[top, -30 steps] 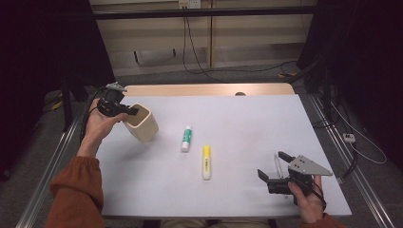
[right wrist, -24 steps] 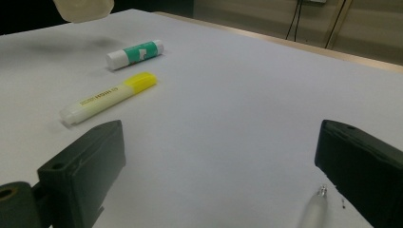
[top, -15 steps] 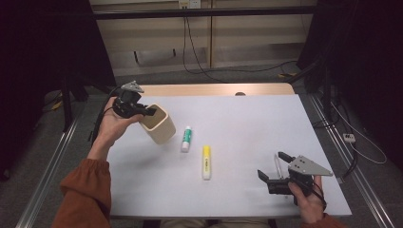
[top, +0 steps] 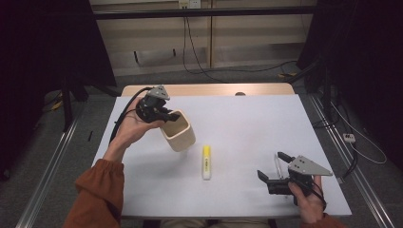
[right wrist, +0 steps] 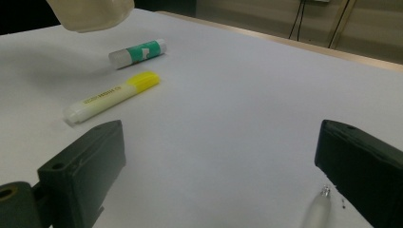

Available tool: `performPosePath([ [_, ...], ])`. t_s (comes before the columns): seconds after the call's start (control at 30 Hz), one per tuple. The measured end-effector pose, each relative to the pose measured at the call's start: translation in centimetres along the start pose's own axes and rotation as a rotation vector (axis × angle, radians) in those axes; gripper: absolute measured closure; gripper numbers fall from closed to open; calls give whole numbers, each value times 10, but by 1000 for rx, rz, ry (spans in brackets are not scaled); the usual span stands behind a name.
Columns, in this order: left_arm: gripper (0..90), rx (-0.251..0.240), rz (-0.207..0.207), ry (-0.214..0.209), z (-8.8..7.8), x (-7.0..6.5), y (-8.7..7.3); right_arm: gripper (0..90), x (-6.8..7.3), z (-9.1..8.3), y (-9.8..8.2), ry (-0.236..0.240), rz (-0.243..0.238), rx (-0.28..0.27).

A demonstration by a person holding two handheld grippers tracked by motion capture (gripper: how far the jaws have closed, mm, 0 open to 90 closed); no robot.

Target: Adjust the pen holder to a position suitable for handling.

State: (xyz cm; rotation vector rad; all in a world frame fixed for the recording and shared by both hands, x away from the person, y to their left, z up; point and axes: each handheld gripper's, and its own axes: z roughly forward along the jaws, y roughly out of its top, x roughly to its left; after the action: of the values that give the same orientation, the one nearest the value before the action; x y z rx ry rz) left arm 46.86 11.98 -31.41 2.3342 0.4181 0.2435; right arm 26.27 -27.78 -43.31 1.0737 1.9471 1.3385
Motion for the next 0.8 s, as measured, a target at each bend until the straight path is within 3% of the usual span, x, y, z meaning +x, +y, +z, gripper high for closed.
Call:
performPosePath([
  [0.33, 836, 13, 82, -88, 31, -16, 30, 27, 0, -1, 0, 7, -5, -4],
  [0.63, 837, 34, 200, -188, 60, -32, 49, 27, 0, -1, 0, 10, -5, -4],
  [0.8, 836, 40, 224, -228, 76, -38, 57, 27, 1, -1, 0, 12, -6, -4],
])
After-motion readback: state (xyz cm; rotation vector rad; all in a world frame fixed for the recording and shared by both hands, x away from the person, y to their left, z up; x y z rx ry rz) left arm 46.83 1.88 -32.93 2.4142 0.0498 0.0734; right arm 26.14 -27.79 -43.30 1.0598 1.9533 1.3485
